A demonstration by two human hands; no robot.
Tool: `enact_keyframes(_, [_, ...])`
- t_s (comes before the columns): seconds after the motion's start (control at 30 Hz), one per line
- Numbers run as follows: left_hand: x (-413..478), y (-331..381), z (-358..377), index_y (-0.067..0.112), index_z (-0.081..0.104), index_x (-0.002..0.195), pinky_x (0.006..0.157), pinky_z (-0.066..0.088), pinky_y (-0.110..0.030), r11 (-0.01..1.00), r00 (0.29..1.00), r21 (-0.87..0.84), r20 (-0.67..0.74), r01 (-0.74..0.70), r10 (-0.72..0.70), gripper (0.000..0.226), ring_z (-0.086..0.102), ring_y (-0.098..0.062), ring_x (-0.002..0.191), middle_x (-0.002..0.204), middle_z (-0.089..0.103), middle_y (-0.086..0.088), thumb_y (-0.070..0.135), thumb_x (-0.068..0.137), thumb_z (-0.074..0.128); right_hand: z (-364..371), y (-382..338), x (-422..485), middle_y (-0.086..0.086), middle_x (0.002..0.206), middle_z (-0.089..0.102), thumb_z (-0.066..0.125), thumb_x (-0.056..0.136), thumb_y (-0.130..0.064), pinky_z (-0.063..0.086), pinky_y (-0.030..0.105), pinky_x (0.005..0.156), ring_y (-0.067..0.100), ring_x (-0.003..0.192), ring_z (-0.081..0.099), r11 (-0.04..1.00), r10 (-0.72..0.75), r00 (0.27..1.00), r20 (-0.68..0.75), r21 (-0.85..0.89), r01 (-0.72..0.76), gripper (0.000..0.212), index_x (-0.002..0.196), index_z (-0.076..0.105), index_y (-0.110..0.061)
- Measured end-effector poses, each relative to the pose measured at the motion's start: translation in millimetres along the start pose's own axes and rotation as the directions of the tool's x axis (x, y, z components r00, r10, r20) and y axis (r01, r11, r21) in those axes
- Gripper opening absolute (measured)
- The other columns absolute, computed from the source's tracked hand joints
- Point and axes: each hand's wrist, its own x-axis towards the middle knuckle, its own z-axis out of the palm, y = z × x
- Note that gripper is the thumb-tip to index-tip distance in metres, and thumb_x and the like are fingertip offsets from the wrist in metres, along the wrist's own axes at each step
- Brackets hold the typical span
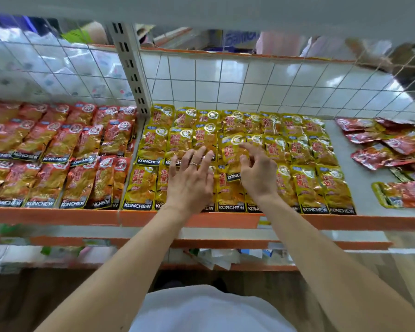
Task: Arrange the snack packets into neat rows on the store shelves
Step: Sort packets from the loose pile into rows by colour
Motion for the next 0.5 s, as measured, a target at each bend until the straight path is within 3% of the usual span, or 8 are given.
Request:
enact_keyframes(0.07, [0, 0, 0, 0.030, 0.030, 0.155, 0.120, 0.002, -0.049, 1.000, 1.000, 0.007, 0.003, 0.014, -0.014, 0.061, 0.017, -0.018, 0.150, 0.164, 0.024, 0.008, 0.042, 0.096, 0.020, 9, 6, -2, 0.012, 0.107, 0.073, 0.056, 0.098, -0.011, 0.042, 0.015, 0.081, 0.024, 0.092, 0.067, 0.993, -0.076, 0.997, 0.003, -0.087, 0.076, 0.029, 0.125, 0.068, -0.011])
enact_keyframes(0.13, [-1, 0, 0, 0.030, 0.032, 0.154, 0.120, 0.002, -0.049, 0.999, 1.000, 0.024, -0.006, 0.025, -0.025, 0.060, 0.018, -0.018, 0.150, 0.163, 0.027, 0.009, 0.043, 0.096, 0.022, 18, 11, -7, 0.009, 0.104, 0.073, 0.057, 0.098, -0.016, 0.049, 0.031, 0.082, 0.027, 0.097, 0.064, 0.959, -0.162, 0.987, -0.025, -0.240, 0.151, 0.027, 0.122, 0.069, -0.013])
enact_keyframes(0.2, [-3, 1, 0, 0.030, 0.034, 0.153, 0.120, 0.003, -0.050, 0.999, 1.000, 0.031, -0.006, 0.030, -0.030, 0.060, 0.019, -0.019, 0.150, 0.162, 0.029, 0.009, 0.044, 0.096, 0.022, 22, 12, -10, 0.007, 0.102, 0.071, 0.056, 0.097, -0.022, 0.047, 0.039, 0.080, 0.028, 0.099, 0.059, 0.925, -0.202, 0.978, -0.043, -0.337, 0.176, 0.027, 0.120, 0.068, -0.016])
enact_keyframes(0.5, [-4, 2, 2, 0.030, 0.038, 0.151, 0.119, 0.005, -0.048, 0.997, 0.998, 0.060, -0.037, 0.042, -0.040, 0.068, 0.021, -0.020, 0.148, 0.160, 0.033, 0.010, 0.050, 0.094, 0.008, 22, 13, -4, 0.005, 0.114, 0.060, 0.052, 0.098, -0.035, 0.036, 0.043, 0.086, 0.028, 0.111, 0.048, 0.896, -0.158, 0.987, -0.002, -0.420, 0.143, 0.037, 0.131, 0.059, -0.019])
